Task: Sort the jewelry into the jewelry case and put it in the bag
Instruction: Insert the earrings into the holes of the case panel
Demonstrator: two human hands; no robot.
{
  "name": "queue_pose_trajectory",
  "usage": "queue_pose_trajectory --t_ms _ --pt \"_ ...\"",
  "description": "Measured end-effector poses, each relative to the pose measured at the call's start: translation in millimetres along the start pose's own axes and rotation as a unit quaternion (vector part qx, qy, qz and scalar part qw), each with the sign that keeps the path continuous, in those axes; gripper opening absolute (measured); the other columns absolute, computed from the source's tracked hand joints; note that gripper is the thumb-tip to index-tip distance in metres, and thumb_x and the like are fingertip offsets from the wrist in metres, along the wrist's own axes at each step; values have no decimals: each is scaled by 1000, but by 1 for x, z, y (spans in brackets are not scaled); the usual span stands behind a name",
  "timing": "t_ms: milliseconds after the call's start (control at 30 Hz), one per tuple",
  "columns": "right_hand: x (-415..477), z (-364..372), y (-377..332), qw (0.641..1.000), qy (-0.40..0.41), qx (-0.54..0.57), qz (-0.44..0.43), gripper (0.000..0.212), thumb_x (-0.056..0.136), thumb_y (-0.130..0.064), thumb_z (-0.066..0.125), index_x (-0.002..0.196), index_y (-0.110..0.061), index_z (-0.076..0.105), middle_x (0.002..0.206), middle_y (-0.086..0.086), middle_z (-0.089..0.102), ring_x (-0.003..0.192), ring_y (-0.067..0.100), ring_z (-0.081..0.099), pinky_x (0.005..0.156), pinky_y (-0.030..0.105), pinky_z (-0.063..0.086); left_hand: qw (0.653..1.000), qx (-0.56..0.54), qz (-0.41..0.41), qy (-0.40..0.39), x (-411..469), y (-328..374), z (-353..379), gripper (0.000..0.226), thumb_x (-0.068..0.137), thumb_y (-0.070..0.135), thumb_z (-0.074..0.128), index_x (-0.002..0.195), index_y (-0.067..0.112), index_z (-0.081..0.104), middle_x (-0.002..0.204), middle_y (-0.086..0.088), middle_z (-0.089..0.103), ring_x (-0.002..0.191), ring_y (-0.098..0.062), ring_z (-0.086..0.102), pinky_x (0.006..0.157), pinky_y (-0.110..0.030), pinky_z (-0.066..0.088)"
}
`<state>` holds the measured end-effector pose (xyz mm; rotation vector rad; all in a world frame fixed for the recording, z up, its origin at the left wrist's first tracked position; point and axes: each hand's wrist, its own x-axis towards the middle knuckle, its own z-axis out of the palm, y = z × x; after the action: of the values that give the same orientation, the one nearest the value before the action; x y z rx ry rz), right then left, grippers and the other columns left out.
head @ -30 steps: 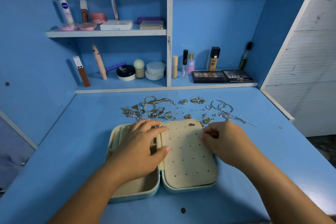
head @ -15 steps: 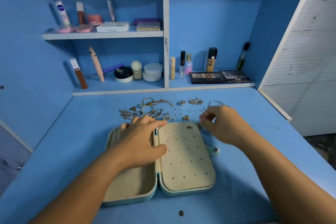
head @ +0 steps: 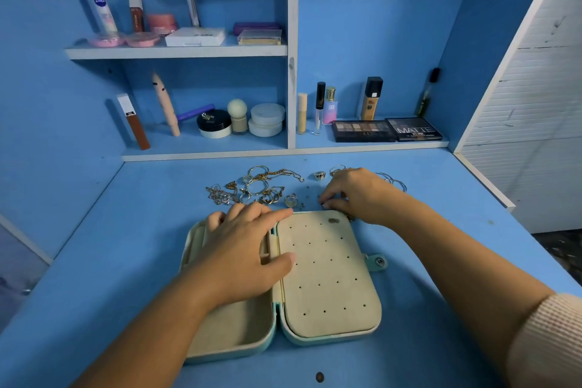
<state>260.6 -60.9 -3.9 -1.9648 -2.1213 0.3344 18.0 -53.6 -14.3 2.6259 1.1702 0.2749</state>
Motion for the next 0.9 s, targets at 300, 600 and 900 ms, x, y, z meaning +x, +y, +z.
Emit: queue_pose_trajectory --t_ms 300,600,900 --pt "3 -1 -8 998 -20 -20 47 25 92 -24 60 115 -15 66 111 6 57 105 21 53 84 24 40 1000 3 -2 3 -1 1 0 82 64 74 22 143 51 27 117 31 29 121 3 25 105 -33 13" --pt "0 -5 -10 998 -20 25 62 8 90 -23 63 84 -19 58 81 -6 58 69 6 50 55 17 36 1000 16 -13 -14 -2 5 -3 80 66 73 21 143 51 25 116 31 27 120 3 24 106 -34 13" --pt "-36 -14 -32 982 99 145 66 18 94 -13 55 106 -20 65 84 -11 62 67 -5 53 55 2 39 998 33 -15 -50 -4 10 -7 67 85 62 34 147 44 19 140 21 28 133 -4 18 113 -37 10"
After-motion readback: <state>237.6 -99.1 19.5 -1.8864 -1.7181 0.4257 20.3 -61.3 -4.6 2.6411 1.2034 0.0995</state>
